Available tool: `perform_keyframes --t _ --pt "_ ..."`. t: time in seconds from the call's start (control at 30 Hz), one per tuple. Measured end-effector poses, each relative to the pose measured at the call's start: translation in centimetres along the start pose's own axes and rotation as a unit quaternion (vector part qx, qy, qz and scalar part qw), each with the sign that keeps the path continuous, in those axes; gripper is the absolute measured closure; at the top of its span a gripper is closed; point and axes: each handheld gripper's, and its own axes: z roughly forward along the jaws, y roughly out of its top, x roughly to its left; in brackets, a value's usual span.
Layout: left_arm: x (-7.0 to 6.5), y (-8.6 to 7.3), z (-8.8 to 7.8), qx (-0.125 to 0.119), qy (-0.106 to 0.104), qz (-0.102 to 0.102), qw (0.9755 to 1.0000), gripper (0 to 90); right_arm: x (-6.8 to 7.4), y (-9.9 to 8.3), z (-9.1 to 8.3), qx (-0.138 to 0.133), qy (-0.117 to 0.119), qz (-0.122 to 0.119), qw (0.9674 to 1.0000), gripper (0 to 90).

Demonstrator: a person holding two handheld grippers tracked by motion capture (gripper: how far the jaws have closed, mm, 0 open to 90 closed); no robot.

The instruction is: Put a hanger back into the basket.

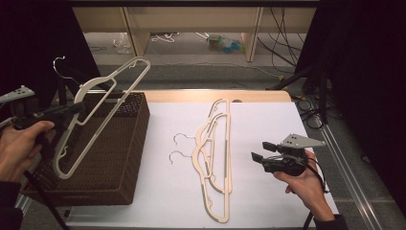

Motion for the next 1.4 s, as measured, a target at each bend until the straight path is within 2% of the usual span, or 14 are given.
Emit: perform_keyframes --t 0.07,0.13,0.2,0.3,0.4,0.63,0.7,0.77,0.8,0.9,1.07,1.2,1.33,1.4 --pt "0.9 -0.2 -0.2 0.003 -0.002 0.015 0.9999 86.5 0.0 0.0 0.0 0.002 0.004 0.001 1.0000 40.2" --pt "1.7 -0.4 -0.6 0.004 -0.004 0.020 0.9998 86.5 0.0 0.0 -0.1 0.010 -0.004 -0.004 0.9999 40.4" --pt "2.5 -0.6 -0.9 0.008 -0.006 0.032 0.9994 86.5 0.0 -0.1 0.1 0.003 -0.003 -0.002 1.0000 40.5" --pt "3.5 -1.1 -1.4 0.008 -0.013 0.026 0.9995 86.5 0.0 -0.2 0.2 0.009 0.000 0.001 1.0000 40.6" --pt "4.3 -1.9 -1.6 0.017 -0.012 0.034 0.9992 86.5 0.1 -0.2 0.3 0.011 0.005 0.006 0.9999 40.7" --pt "5.9 -3.6 -1.9 0.026 -0.025 0.053 0.9980 86.5 0.1 -0.2 0.3 0.019 0.000 -0.003 0.9998 40.9" --pt "6.2 -4.0 -1.9 0.038 -0.026 0.048 0.9978 86.5 0.0 -0.3 0.5 0.013 0.002 -0.001 0.9999 40.9" --pt "6.4 -4.5 -1.8 0.053 -0.029 0.047 0.9971 86.4 0.0 -0.3 0.4 0.021 0.000 -0.001 0.9998 40.9" --pt "6.6 -4.7 -1.7 0.058 -0.028 0.048 0.9968 86.4 0.0 -0.3 0.5 0.013 0.002 0.000 0.9999 40.9" --pt "7.3 -5.5 -1.5 0.065 -0.034 0.033 0.9968 86.4 0.1 -0.4 0.6 0.009 0.008 0.000 0.9999 40.9" --pt "7.9 -6.6 -1.0 0.100 -0.038 0.025 0.9940 86.4 0.0 -0.3 0.5 0.014 0.005 -0.001 0.9999 41.0" --pt "8.1 -7.1 -0.8 0.100 -0.038 0.016 0.9941 86.3 0.0 -0.4 0.6 0.015 0.006 -0.001 0.9999 40.9" --pt "8.2 -7.6 -0.1 0.114 -0.040 0.012 0.9925 86.2 0.0 -0.4 0.6 0.021 0.009 0.000 0.9997 41.0" --pt "8.3 -7.8 0.2 0.120 -0.037 0.013 0.9919 86.2 0.1 -0.5 0.8 0.015 0.013 0.001 0.9998 40.9"
